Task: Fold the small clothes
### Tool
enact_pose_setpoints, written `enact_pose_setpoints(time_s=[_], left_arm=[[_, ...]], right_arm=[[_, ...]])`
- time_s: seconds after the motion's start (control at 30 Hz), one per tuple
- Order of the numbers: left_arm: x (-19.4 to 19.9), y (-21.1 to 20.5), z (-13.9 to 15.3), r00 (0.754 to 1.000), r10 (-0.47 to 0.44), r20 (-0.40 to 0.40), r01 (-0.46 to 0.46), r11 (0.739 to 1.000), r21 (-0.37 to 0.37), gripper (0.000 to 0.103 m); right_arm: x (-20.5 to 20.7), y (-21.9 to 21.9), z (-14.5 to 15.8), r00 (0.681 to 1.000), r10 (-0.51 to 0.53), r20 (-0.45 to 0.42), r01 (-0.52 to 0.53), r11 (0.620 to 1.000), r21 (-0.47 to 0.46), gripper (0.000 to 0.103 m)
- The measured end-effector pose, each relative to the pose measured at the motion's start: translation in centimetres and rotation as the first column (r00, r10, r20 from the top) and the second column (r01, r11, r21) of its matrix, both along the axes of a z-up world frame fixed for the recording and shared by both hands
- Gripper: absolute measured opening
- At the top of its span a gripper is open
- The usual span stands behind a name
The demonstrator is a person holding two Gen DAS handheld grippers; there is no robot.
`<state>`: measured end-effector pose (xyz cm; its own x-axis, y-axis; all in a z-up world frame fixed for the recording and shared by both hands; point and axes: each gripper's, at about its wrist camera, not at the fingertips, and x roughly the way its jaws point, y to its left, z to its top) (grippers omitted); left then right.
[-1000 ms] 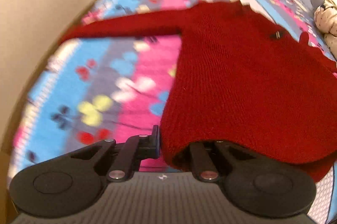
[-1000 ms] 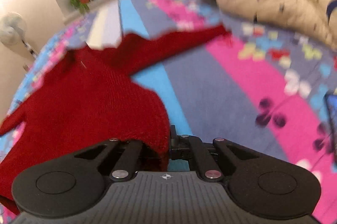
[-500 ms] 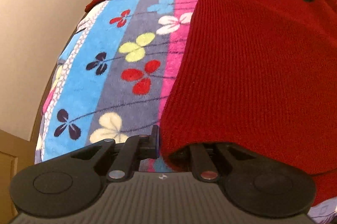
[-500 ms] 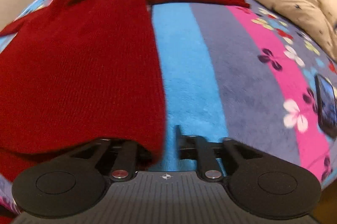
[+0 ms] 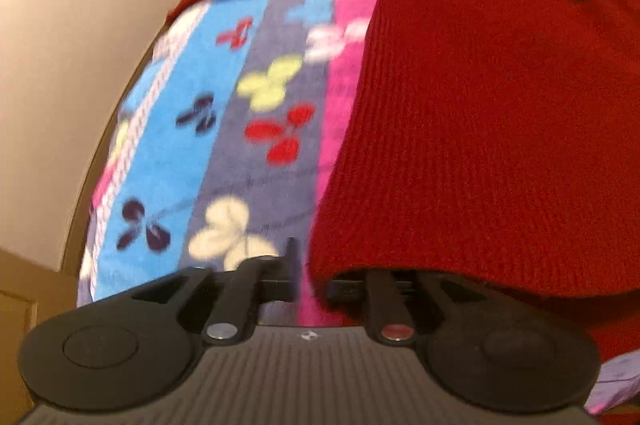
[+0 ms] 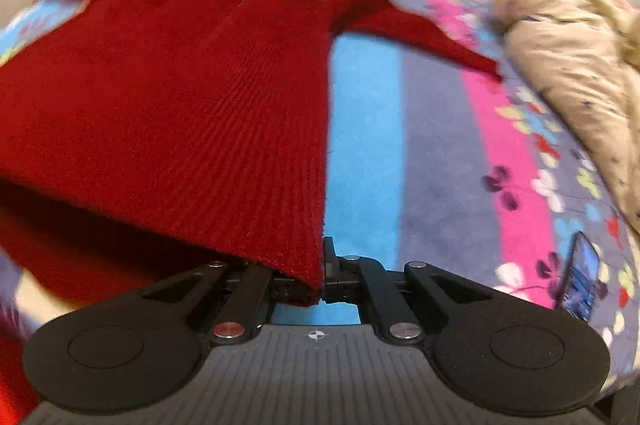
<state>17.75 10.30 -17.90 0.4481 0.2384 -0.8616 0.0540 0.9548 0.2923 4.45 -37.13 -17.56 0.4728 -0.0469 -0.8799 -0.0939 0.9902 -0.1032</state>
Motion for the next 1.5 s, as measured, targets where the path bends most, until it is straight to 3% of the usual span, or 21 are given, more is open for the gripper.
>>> enact_pose_setpoints(time_s=[0.07, 0.1, 0.17, 0.27, 0.37, 0.5, 0.57, 0.63, 0.73, 0.8, 0.87, 0.9, 0.97, 1.03, 1.1, 1.13, 1.2, 1.23, 1.33, 1.4, 1.5], left_arm=[[-0.1, 1.0, -0.5, 0.999, 0.038, -0.011, -0.038, 0.999, -0.026, 0.055], [-0.4, 1.6, -0.1, 0.999, 0.05, -0.009, -0.051, 0.998, -0.048, 0.071], [-0.9, 3.0, 0.9, 0.996, 0.083, -0.015, -0.084, 0.991, -0.101, 0.082], [-1.0, 4.9, 2.4, 0.993, 0.119, 0.006, -0.116, 0.978, -0.172, 0.086], [1.5, 5.6, 3.2, 0.984, 0.178, 0.029, -0.168, 0.962, -0.215, 0.09], [6.8, 3.3, 3.6, 0.98, 0.195, 0.033, -0.18, 0.948, -0.261, 0.09], [8.7, 1.2, 4.3, 0.987, 0.16, 0.022, -0.148, 0.948, -0.281, 0.09], [8.4, -0.5, 5.6, 0.993, 0.108, 0.041, -0.093, 0.957, -0.276, 0.09], [5.9, -0.9, 6.3, 0.998, 0.049, 0.03, -0.043, 0.981, -0.19, 0.093], [4.3, 0.6, 5.4, 0.996, 0.091, -0.02, -0.092, 0.992, -0.081, 0.095], [3.5, 3.2, 4.1, 0.978, 0.189, -0.084, -0.19, 0.982, -0.004, 0.095], [3.3, 4.7, 3.7, 0.96, 0.258, -0.105, -0.258, 0.966, 0.017, 0.095], [3.2, 7.1, 4.1, 0.931, 0.354, -0.092, -0.356, 0.935, -0.004, 0.095], [3.7, 8.2, 5.3, 0.912, 0.409, -0.024, -0.409, 0.912, -0.038, 0.095], [4.9, 8.3, 6.3, 0.906, 0.421, 0.035, -0.418, 0.905, -0.078, 0.095], [5.8, 8.2, 6.5, 0.905, 0.42, 0.061, -0.413, 0.905, -0.101, 0.095], [8.2, 8.0, 6.3, 0.9, 0.428, 0.089, -0.414, 0.9, -0.139, 0.095], [9.4, 7.8, 6.2, 0.892, 0.442, 0.094, -0.424, 0.891, -0.161, 0.095], [14.1, 7.6, 5.7, 0.865, 0.486, 0.125, -0.443, 0.856, -0.266, 0.095], [17.4, 7.6, 5.3, 0.847, 0.506, 0.162, -0.448, 0.844, -0.295, 0.097], [23.7, 9.1, 3.7, 0.812, 0.555, 0.18, -0.476, 0.808, -0.346, 0.1]], right_arm=[[0.3, -0.8, -1.7, 0.993, -0.034, -0.117, 0.044, 0.995, 0.089, 0.006], [0.2, -1.5, -1.7, 0.987, -0.051, -0.15, 0.07, 0.99, 0.122, 0.016], [-0.2, -3.4, -0.4, 0.983, -0.074, -0.168, 0.108, 0.973, 0.203, 0.032], [0.3, -6.6, 2.5, 0.985, -0.125, -0.119, 0.155, 0.946, 0.286, 0.049], [4.8, -10.9, 4.8, 0.953, -0.301, 0.032, 0.277, 0.911, 0.305, 0.052], [15.6, -18.1, 3.9, 0.772, -0.617, 0.149, 0.507, 0.741, 0.44, 0.053], [21.0, -21.4, 1.7, 0.686, -0.721, 0.1, 0.593, 0.633, 0.498, 0.053], [26.3, -23.8, -0.8, 0.633, -0.774, 0.015, 0.642, 0.536, 0.549, 0.053], [31.9, -25.3, -3.9, 0.532, -0.844, -0.067, 0.703, 0.396, 0.59, 0.055], [33.9, -25.9, -5.7, 0.477, -0.874, -0.096, 0.721, 0.326, 0.611, 0.06], [34.7, -25.9, -6.3, 0.45, -0.893, -0.029, 0.71, 0.338, 0.618, 0.058], [35.1, -25.7, -6.2, 0.458, -0.889, 0.011, 0.725, 0.381, 0.574, 0.018], [35.1, -26.4, -6.0, 0.487, -0.872, 0.054, 0.757, 0.452, 0.473, 0.012], [33.3, -27.6, -4.0, 0.437, -0.882, 0.178, 0.818, 0.472, 0.329, 0.012], [30.6, -29.4, -2.2, 0.359, -0.872, 0.333, 0.888, 0.429, 0.164, 0.011], [29.4, -30.4, -2.1, 0.327, -0.883, 0.337, 0.903, 0.397, 0.162, 0.012], [28.4, -32.6, -3.6, 0.33, -0.923, 0.2, 0.93, 0.354, 0.096, 0.016], [28.1, -33.3, -4.6, 0.307, -0.94, 0.146, 0.947, 0.318, 0.053, 0.017], [25.3, -32.6, -4.6, 0.278, -0.947, 0.159, 0.953, 0.293, 0.08, 0.054], [23.7, -30.4, -3.4, 0.31, -0.932, 0.187, 0.939, 0.33, 0.092, 0.066], [20.7, -24.3, -1.1, 0.454, -0.872, 0.184, 0.854, 0.484, 0.192, 0.067]])
